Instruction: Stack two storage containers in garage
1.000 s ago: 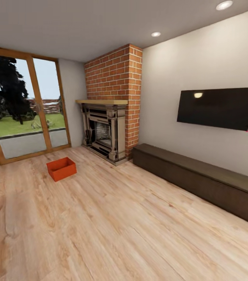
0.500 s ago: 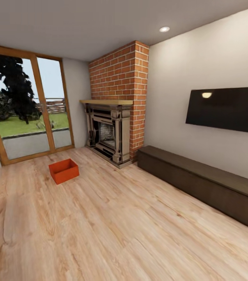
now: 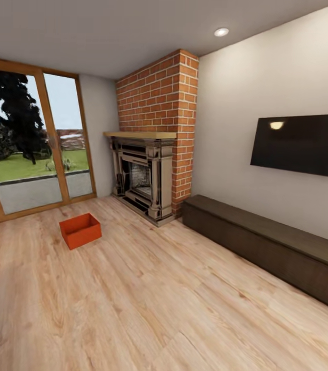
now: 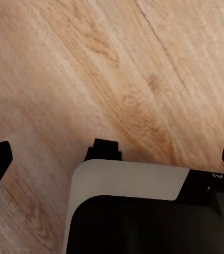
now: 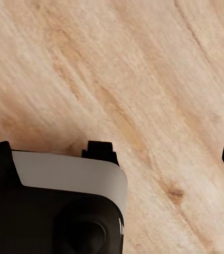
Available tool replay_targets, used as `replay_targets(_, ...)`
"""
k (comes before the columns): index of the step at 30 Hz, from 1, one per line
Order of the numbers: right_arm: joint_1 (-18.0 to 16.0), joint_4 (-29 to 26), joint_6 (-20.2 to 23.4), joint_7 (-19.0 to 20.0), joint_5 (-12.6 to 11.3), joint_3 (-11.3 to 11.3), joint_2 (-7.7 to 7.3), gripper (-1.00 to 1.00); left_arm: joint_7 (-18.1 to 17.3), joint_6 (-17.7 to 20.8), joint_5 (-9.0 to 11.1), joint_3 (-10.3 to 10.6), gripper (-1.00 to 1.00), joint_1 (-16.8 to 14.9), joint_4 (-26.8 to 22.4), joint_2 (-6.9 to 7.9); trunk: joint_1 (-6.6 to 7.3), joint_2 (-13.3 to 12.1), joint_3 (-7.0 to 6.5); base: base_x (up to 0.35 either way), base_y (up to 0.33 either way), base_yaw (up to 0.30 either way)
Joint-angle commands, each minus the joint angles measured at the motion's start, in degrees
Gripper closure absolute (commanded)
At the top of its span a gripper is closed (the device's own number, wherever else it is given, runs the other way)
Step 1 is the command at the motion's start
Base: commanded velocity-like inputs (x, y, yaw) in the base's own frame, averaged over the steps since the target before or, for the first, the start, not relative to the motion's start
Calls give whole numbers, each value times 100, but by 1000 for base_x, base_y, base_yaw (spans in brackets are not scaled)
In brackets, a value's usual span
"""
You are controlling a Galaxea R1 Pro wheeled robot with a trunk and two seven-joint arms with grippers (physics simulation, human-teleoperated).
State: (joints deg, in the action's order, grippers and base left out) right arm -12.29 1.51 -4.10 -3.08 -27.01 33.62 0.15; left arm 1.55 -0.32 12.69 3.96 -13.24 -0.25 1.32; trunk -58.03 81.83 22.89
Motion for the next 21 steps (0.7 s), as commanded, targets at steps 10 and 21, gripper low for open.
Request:
replay_targets(10, -7, 16, -30, 1, -50, 48, 5, -100, 12, -3, 50, 43, -100, -3, -1, 0, -3, 3, 6, 322, 0, 0)
replay_targets(21, -5, 16, -30, 1, -50, 48, 11, -100, 12, -3, 50, 43, -100, -3, -1, 0, -3, 3, 6, 322, 0, 0)
